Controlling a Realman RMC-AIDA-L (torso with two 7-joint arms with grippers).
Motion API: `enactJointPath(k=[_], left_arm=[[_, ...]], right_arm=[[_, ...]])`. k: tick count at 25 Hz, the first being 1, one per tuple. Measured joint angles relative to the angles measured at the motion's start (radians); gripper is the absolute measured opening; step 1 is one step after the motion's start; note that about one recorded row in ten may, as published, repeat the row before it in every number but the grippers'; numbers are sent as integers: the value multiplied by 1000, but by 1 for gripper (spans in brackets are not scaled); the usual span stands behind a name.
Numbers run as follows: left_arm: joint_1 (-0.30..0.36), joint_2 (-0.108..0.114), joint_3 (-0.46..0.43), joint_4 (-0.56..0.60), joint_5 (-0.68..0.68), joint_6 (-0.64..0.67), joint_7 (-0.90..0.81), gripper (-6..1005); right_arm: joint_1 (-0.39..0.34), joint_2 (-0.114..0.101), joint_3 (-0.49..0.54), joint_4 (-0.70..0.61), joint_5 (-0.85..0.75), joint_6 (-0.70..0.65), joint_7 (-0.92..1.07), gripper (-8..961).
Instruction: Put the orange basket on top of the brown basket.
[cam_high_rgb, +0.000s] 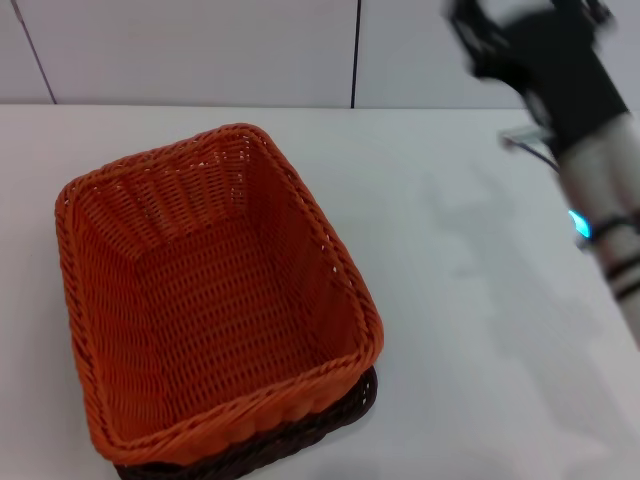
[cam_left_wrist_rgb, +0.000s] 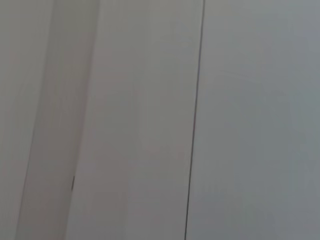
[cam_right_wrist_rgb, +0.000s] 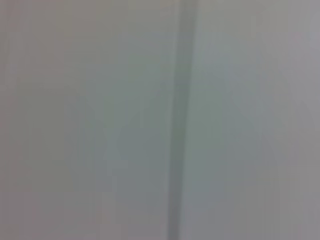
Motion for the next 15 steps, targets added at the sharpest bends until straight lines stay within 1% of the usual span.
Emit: enactJointPath(k=[3,4,5,7,9,10,11,15], left_arm=[[-10,2,-5,32,0,2,-41,671],[-24,2,-6,62,-1,2,-50,671],[-24,2,-6,62,-1,2,-50,671],[-41,1,-6,92,-1,3,-51,671],[-49,0,-3,101,0,5,-51,671],[-51,1,0,101,0,5,-51,671],[-53,1,0,102,0,5,-52,671],[-57,2,1,104,0,4,-52,671]], right_arm=[[17,0,22,207,12,156,225,656],[41,0,24,324,33,247,309,656],[41,0,24,324,33,247,309,656],[67,1,19,413,64,314,331,656],[87,1,17,489,80,347,331,656],[87,1,17,489,80,347,331,656],[96,2,18,516,82,357,331,656],[99,2,17,526,83,364,331,656]])
